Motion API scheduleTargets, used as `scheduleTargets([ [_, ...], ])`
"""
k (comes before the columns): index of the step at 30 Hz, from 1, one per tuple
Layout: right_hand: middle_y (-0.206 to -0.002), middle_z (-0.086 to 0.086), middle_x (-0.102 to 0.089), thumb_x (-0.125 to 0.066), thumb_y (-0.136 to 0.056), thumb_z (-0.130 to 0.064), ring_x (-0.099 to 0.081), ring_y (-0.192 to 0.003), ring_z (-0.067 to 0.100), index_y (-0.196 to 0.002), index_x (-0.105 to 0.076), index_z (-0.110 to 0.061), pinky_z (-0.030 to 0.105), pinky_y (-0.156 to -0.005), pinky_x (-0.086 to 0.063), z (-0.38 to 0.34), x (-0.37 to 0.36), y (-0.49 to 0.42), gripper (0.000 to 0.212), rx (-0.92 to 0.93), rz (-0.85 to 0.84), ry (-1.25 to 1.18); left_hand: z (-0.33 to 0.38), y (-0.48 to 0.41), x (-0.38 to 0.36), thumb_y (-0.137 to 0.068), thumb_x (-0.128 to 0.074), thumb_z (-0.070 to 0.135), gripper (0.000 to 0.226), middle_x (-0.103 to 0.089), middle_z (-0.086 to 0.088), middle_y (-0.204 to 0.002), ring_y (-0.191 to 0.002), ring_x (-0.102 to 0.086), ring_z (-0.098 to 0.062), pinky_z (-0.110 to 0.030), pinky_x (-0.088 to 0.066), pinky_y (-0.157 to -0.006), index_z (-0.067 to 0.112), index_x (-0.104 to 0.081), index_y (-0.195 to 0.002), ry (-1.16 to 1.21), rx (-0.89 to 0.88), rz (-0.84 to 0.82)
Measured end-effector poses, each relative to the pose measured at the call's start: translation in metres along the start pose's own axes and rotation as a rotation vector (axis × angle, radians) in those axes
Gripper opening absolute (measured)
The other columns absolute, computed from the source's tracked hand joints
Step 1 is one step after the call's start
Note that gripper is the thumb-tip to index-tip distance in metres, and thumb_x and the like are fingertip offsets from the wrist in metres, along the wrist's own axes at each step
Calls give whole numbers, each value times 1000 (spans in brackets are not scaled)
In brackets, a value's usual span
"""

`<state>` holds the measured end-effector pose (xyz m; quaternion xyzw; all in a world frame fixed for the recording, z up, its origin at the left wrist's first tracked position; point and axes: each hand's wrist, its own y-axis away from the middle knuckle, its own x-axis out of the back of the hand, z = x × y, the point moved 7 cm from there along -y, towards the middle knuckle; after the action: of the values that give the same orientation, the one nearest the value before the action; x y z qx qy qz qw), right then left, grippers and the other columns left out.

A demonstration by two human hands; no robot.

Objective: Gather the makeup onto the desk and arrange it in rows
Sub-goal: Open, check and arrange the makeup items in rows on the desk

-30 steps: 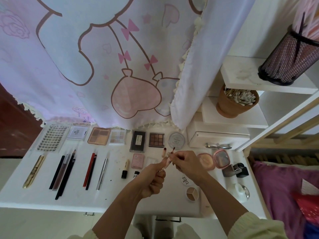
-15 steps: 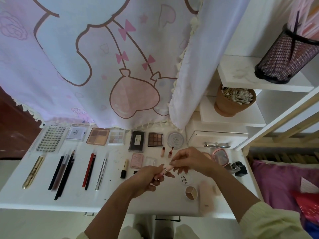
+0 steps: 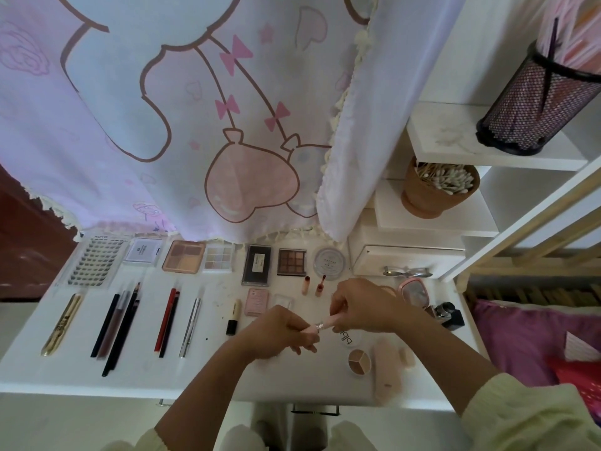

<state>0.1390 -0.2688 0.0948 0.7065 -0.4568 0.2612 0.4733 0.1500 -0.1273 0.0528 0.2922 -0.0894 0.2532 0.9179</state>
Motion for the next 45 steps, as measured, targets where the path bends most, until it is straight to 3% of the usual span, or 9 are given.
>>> scheduleTargets([
  [6,-96,-10,-35,-72,-82,-25,-45,-86,9,-101,-70,-20,25,-69,-40,-3,-7,-3,20,37,86,203,-14,-6,1,-88,-66,34,23,-67,7,-81,-69,-59,-8,-18,-46,-63,19,-71,-105,-215,80,172],
  [15,-85,-8,-55,-78,-79,-29,-51,-76,7,-99,-70,-17,12,-61,-34,27,-6,5,25,-92,213,-147,-27,-1,10,-86,-68,35,16,-64,16,-93,-88,-58,-4,-23,-47,-80,27,-68,-100,-59,46,389],
  [18,-75,-3,-61,-81,-75,-24,-50,-65,4,-87,-70,-17,11,-59,-38,33,-15,5,18,-140,253,-342,-28,-2,13,-84,-71,33,14,-61,23,-89,-89,-57,-2,-17,-42,-76,28,-72,-97,57,23,466],
  [21,-70,-7,-61,-79,-77,-24,-52,-63,2,-81,-66,-20,12,-60,-42,38,-24,1,14,-181,295,-437,-27,-4,16,-85,-70,32,3,-69,11,-79,-79,-62,-5,-15,-43,-69,31,-71,-87,152,22,547],
  [24,-69,-8,-62,-77,-80,-23,-56,-64,4,-81,-67,-16,23,-67,-49,46,-31,-3,12,-241,359,-499,-32,-7,17,-84,-71,30,9,-69,13,-72,-73,-63,1,-8,-42,-66,35,-68,-77,194,49,610],
  [29,-65,-7,-58,-68,-82,-16,-58,-57,8,-64,-52,-24,25,-59,-51,44,-49,-18,25,-295,319,-473,-41,-24,12,-83,-73,28,17,-66,19,-86,-83,-60,6,-6,-40,-70,27,-71,-100,116,91,616],
  [32,-74,-3,-63,-66,-81,-24,-63,-68,15,-65,-53,-26,32,-65,-55,44,-57,-32,21,-327,301,-406,-41,-37,12,-85,-70,32,23,-64,12,-102,-87,-57,1,-7,-36,-68,30,-69,-107,-32,127,627],
  [36,-87,-7,-64,-64,-84,-33,-59,-92,14,-79,-63,-30,22,-67,-39,48,-65,-45,6,-358,301,-295,-40,-47,13,-85,-69,35,28,-62,7,-110,-104,-53,-7,-15,-37,-80,29,-68,-113,-148,155,635],
  [45,-112,-2,-67,-52,-94,-33,-56,-112,18,-111,-67,-22,26,-83,-45,51,-72,-62,25,-366,245,-87,-46,-60,15,-85,-70,32,28,-67,5,-102,-109,-47,-13,-19,-40,-81,27,-69,-113,-192,153,613],
])
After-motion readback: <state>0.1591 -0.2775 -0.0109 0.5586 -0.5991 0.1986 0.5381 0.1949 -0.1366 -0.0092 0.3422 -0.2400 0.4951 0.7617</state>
